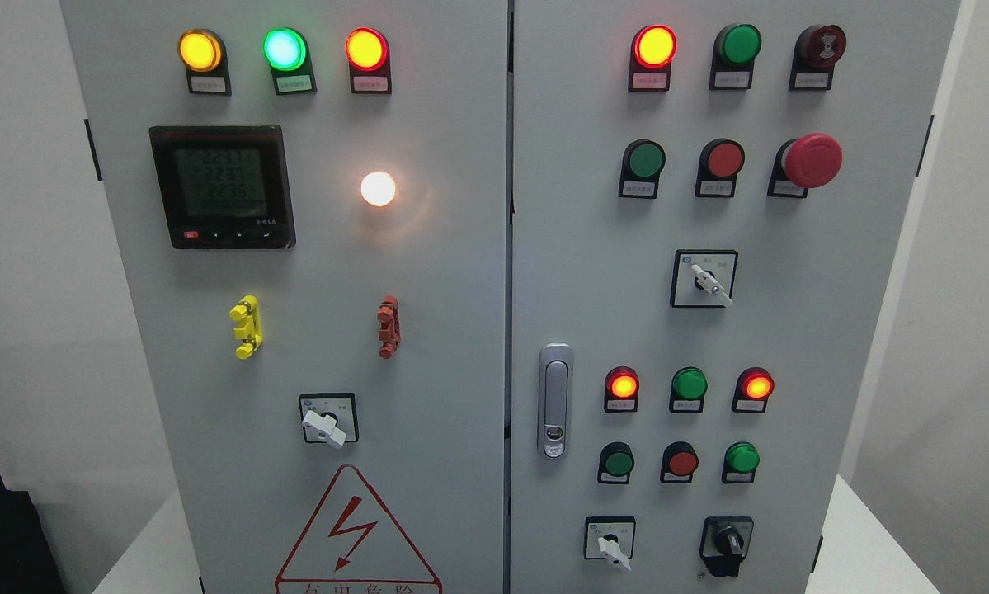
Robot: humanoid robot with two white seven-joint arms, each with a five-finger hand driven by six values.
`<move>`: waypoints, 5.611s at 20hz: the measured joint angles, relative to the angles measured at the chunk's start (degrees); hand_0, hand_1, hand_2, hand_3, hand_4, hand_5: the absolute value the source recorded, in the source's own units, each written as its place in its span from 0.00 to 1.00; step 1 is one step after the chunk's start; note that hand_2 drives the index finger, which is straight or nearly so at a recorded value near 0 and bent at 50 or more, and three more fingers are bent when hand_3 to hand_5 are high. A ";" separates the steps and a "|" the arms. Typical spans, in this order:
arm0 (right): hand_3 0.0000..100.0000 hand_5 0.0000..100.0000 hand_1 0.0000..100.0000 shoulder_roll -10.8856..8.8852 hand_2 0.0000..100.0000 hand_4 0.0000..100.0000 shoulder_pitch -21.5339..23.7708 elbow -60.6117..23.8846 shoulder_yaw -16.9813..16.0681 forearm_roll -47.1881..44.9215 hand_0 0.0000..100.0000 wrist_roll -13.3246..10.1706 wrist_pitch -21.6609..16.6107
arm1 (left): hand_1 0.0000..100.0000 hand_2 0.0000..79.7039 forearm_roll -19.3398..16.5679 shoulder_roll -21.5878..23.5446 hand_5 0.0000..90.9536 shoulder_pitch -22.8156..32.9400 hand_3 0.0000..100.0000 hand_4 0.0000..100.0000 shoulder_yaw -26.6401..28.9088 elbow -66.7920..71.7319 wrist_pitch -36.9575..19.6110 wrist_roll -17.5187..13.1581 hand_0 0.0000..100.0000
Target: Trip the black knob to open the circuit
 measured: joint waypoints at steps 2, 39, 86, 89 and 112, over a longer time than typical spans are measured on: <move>0.00 0.00 0.00 -0.06 0.00 0.00 -0.12 -1.20 0.08 0.00 0.00 -0.12 -0.51 | 0.39 0.00 0.00 0.00 0.00 0.00 0.00 0.00 0.00 0.00 0.00 0.00 0.12; 0.84 0.57 0.00 -0.28 0.00 0.68 5.16 -42.29 -3.41 -0.15 0.00 0.11 -0.54 | 0.39 0.00 0.00 0.00 0.00 0.00 0.00 0.00 0.00 0.00 0.05 0.00 0.12; 1.00 1.00 0.00 -1.99 0.00 1.00 -0.31 -72.31 -3.69 -0.29 0.00 -1.17 7.79 | 0.39 0.00 0.00 0.00 0.00 0.00 0.00 0.00 0.00 0.00 -0.14 0.00 0.12; 1.00 1.00 0.00 -2.33 0.00 1.00 -1.05 -72.97 -3.69 -0.31 0.00 -1.20 8.32 | 0.39 0.00 0.00 0.00 0.00 0.00 0.00 0.00 0.00 0.00 -0.07 0.00 0.12; 1.00 1.00 0.00 -4.04 0.00 1.00 -4.38 -74.94 -3.69 -1.96 0.00 -1.50 10.61 | 0.39 0.00 0.00 0.00 0.00 0.00 0.00 0.00 0.00 0.00 0.00 0.00 0.12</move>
